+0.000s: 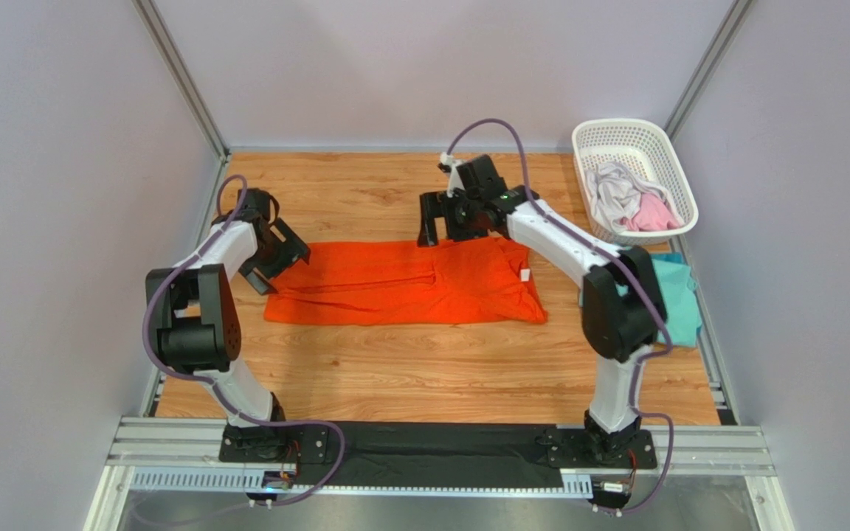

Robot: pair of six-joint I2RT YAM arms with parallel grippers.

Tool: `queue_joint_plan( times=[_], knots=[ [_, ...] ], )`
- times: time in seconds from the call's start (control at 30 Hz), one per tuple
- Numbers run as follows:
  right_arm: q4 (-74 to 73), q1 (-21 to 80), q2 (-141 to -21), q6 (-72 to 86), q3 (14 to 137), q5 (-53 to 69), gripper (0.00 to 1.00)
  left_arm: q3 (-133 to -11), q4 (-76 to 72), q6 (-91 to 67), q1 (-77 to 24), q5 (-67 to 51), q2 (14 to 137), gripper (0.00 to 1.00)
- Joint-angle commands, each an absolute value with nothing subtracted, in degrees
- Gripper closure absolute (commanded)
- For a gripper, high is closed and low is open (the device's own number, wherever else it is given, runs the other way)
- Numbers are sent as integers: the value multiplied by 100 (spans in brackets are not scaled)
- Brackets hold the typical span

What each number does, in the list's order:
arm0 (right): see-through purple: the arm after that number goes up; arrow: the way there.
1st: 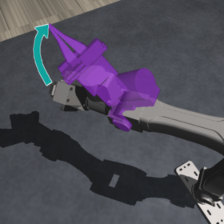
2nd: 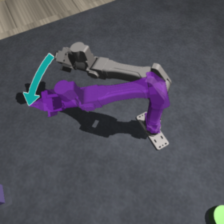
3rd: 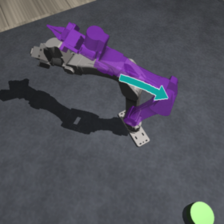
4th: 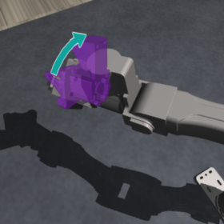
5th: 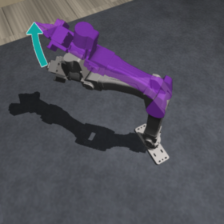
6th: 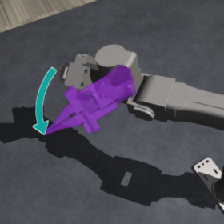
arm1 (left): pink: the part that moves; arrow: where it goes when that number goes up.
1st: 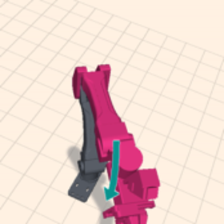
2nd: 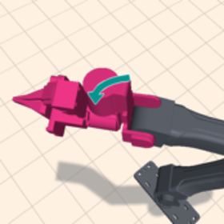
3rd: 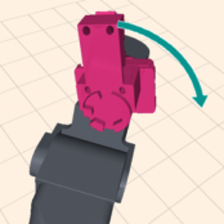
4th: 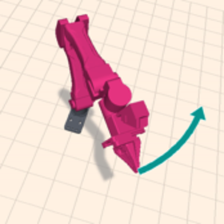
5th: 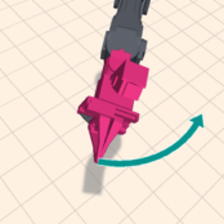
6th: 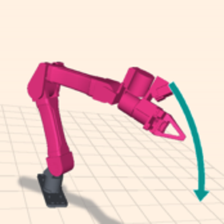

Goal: Fold and stack the t-shirts
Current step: Fold the tshirt

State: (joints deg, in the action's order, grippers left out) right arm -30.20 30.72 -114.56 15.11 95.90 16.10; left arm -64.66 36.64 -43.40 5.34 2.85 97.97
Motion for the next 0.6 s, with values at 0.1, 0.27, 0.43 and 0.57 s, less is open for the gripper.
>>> queue_joint_plan(
  times=[0.1, 0.27, 0.43, 0.57],
  knots=[
    [-2900, 3076, -9005, 1968, 7025, 721, 0, -6530, 3753, -4131, 580, -123, 9352, 0],
    [-3129, 3059, -7772, 2197, 5453, 247, 0, -6521, 3832, -4043, 580, -140, 8974, 0],
    [-3182, 3059, -6761, 2416, 4721, 229, 0, -6688, 3657, -3929, 335, -457, 8999, 0],
    [-2875, 3050, -6670, 2461, 4605, 491, 0, -7144, 3630, -3779, 18, -553, 9588, 0]
  ],
)
